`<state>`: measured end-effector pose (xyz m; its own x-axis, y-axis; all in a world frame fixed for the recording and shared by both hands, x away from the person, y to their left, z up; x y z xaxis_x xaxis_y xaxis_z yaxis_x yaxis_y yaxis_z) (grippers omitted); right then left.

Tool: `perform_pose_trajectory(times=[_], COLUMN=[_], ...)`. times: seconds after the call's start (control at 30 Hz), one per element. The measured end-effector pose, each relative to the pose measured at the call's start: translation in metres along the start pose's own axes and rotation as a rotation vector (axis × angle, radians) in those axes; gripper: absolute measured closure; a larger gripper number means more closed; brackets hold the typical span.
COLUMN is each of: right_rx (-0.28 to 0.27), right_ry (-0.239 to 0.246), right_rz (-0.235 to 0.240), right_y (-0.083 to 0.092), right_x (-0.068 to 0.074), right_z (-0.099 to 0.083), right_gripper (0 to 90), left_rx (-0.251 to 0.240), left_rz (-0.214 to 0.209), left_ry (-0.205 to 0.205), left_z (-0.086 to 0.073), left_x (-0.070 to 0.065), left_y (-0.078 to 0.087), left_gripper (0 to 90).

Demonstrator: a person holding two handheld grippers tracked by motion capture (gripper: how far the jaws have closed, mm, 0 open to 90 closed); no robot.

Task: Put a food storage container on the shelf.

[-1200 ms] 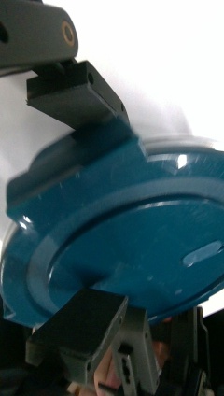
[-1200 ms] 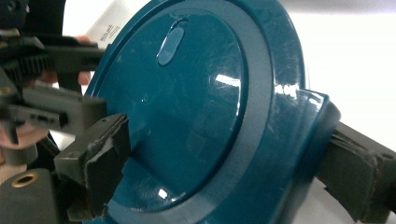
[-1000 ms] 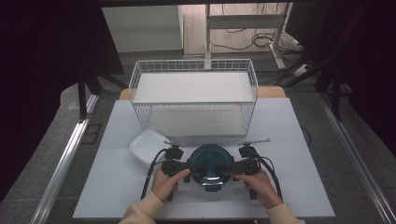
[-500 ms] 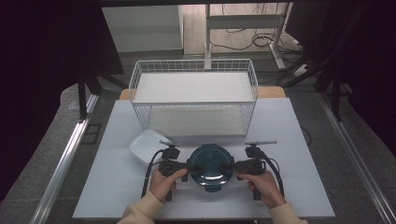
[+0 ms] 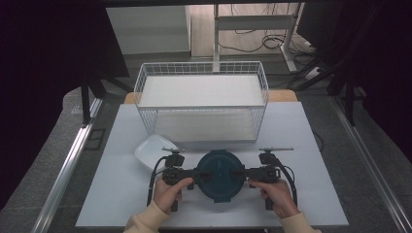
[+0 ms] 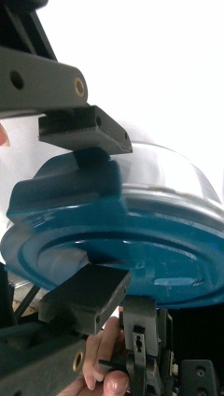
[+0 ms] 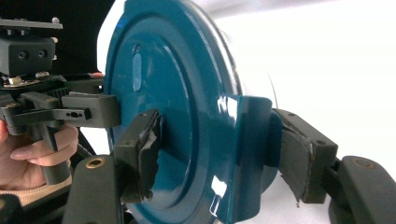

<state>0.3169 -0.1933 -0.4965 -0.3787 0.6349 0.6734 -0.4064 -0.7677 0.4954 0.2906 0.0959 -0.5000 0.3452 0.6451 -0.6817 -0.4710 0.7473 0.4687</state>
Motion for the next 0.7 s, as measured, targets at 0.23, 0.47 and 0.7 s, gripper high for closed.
perform_pose_trajectory(times=[0.23,0.47,0.7], right_rx=[-0.017,-0.043,-0.067], right_ry=[0.049,0.107,0.138], right_rz=[0.005,0.010,0.011], right_y=[0.001,0.007,0.012], right_x=[0.008,0.018,0.030], right_z=[0.000,0.004,0.007], right_gripper=[36.4,36.4,36.9], left_rx=[-0.023,-0.043,-0.058], left_rz=[-0.005,-0.022,-0.036], left_ry=[-0.010,-0.039,-0.065], left_z=[0.003,0.007,0.011], left_x=[-0.001,-0.007,-0.012], left_y=[0.008,0.015,0.024], left_gripper=[36.7,37.7,38.0])
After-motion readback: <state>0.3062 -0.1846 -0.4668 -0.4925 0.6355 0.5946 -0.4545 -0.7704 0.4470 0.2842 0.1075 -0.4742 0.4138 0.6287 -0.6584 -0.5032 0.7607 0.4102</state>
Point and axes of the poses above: each handheld gripper's, and its own axes: y roughly backward along the jaws, z roughly out of its top, x roughly to its left, the point moved 1 cm from there along -y, roughly forward along the jaws, and after that the axes turned 11 degrees about -x, right-handed, at the moved point
